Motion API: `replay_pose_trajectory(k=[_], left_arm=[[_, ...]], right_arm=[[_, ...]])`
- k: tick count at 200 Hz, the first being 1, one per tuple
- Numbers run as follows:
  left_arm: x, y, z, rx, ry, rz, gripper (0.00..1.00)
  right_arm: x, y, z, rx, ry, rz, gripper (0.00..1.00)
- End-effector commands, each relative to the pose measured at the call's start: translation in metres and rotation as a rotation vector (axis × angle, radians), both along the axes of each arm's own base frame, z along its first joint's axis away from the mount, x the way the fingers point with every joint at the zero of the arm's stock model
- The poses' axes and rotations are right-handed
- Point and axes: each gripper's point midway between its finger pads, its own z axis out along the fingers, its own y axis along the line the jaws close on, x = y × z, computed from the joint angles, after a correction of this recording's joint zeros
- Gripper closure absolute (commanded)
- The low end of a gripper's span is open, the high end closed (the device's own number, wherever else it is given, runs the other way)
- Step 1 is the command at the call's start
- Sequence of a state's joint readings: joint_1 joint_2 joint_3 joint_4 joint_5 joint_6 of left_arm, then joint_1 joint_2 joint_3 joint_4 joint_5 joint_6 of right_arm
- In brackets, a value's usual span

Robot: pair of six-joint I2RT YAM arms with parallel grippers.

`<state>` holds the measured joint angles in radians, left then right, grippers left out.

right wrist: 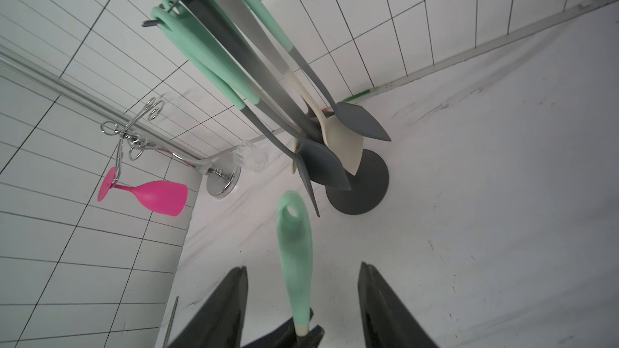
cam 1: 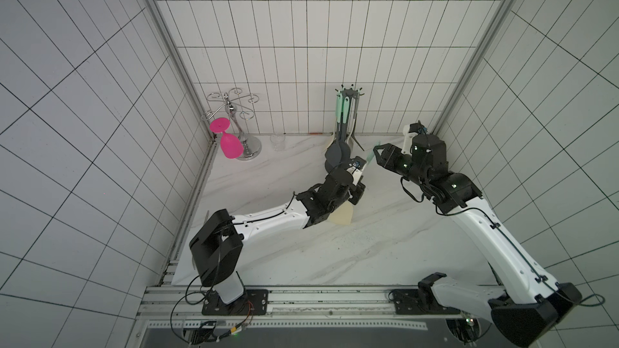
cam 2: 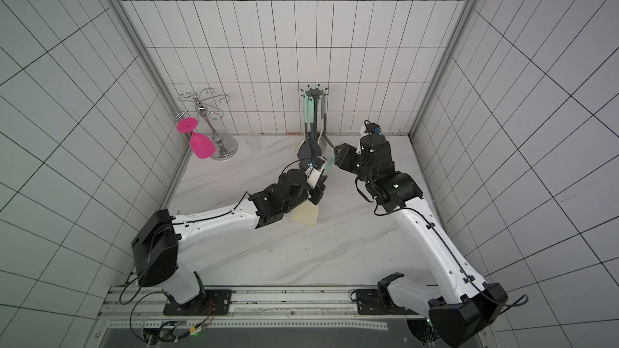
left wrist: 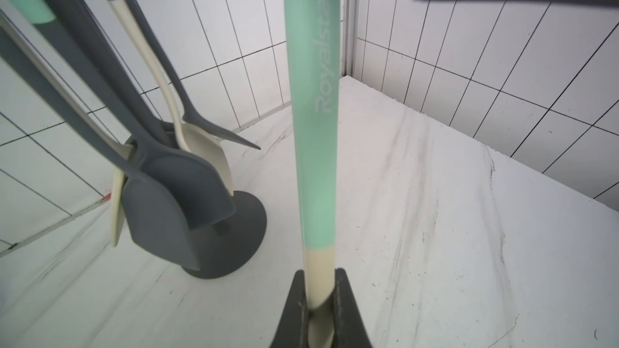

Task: Take the spatula off the kitchen utensil rack
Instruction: Place the spatula at the center of the board.

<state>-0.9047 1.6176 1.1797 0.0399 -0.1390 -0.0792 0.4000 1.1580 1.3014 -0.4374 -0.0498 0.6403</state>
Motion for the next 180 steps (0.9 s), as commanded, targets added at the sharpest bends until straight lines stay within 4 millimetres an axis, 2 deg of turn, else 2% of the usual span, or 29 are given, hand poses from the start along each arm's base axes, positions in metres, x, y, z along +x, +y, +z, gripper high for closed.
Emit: replay_pose_trajectory(k=[1,13,42,59,69,80,103,119,134,159,180], left_arm=[[-0.009,0.015,0.008,-0.128,0.135,-0.12,1.0],[-0.016,0.019,0.012,-0.157,0.164,-0.192,1.0],[-0.025,0.036,0.03,-0.282,0.262,-0.328,1.0],[-0.016,0.06,0.032,-0.324,0.337,-0.311,1.0],[-0.009,0.08,0.025,-0.313,0.383,-0.266,1.0],[0.0,0.108,0.008,-0.266,0.426,-0.182,1.0],[0.018,0.172,-0.041,-0.145,0.528,0.065,1.0],[0.025,0.206,-0.078,-0.031,0.583,0.193,1.0],[0.022,0.232,-0.109,0.095,0.676,0.267,1.0],[0.018,0.278,-0.148,0.297,0.848,0.365,1.0],[0.025,0.309,-0.17,0.31,0.909,0.45,1.0]], right_arm=[[-0.003,0.016,0.012,0.078,-0.041,0.156,0.36],[-0.002,0.027,0.01,0.127,-0.034,0.226,0.33],[0.005,0.048,-0.013,0.196,0.052,0.309,0.33],[0.009,0.057,-0.02,0.239,0.084,0.34,0.33],[0.01,0.059,-0.023,0.249,0.095,0.346,0.34],[0.012,0.059,-0.027,0.245,0.102,0.343,0.35],[0.014,0.055,-0.04,0.213,0.112,0.317,0.36],[0.015,0.051,-0.052,0.179,0.123,0.287,0.37],[0.014,0.048,-0.062,0.146,0.13,0.276,0.38],[0.008,0.041,-0.077,0.089,0.157,0.259,0.38],[0.001,0.04,-0.085,0.086,0.169,0.261,0.38]])
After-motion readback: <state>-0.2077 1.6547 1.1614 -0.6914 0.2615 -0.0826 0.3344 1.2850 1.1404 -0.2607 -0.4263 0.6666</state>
